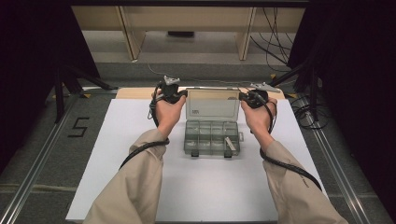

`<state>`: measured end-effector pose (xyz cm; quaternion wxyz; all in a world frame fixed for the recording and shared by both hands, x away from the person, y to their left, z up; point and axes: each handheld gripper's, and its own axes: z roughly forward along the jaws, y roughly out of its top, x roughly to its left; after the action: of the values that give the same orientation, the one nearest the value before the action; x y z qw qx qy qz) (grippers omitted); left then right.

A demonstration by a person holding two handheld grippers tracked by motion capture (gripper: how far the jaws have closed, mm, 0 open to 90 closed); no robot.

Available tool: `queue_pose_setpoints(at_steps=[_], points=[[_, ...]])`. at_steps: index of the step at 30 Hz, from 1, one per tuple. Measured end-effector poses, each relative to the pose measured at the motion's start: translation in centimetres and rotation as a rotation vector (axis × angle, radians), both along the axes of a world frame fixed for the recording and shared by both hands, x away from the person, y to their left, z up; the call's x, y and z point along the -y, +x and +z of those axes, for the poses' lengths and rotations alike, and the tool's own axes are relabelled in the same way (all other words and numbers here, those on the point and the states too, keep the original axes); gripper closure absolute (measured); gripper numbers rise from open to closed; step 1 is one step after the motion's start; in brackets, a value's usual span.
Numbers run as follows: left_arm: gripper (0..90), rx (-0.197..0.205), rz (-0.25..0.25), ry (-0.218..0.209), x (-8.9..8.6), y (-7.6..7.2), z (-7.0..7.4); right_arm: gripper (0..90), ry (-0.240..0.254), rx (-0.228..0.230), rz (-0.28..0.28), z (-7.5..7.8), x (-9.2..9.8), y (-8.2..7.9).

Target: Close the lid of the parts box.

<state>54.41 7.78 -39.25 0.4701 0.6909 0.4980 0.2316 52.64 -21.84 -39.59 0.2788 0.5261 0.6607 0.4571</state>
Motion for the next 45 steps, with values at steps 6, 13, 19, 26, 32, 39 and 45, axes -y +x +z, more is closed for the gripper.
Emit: queue_pose_setpoints(at_steps=[6, 13, 19, 26, 32, 39, 45], points=[[86.5, 0.01, -0.007, -0.002, -0.1, -0.4, 0.0, 87.7, -0.004, 0.011, 0.006, 0.0, 0.1, -0.5], [86.5, 0.023, -0.017, 0.002, -0.2, -1.0, 0.1, 87.7, -0.017, 0.03, 0.019, 0.0, 0.2, -1.0], [86.6, 0.031, -0.023, 0.0, -0.3, -1.4, 0.0, 87.7, -0.015, 0.026, 0.022, 0.1, 0.2, -1.5], [86.5, 0.04, -0.032, 0.013, -0.3, -2.0, 0.1, 87.7, -0.018, 0.023, 0.023, 0.2, 0.2, -2.0], [86.5, 0.055, -0.039, 0.013, -0.4, -2.4, 0.0, 87.8, -0.022, 0.035, 0.03, 0.1, 0.2, -2.4], [86.4, 0.065, -0.047, 0.024, -0.5, -2.9, 0.0, 87.8, -0.032, 0.041, 0.032, 0.2, 0.2, -2.9], [86.4, 0.075, -0.051, 0.032, -0.5, -3.2, -0.1, 87.8, -0.034, 0.04, 0.036, 0.2, 0.2, -3.3]])
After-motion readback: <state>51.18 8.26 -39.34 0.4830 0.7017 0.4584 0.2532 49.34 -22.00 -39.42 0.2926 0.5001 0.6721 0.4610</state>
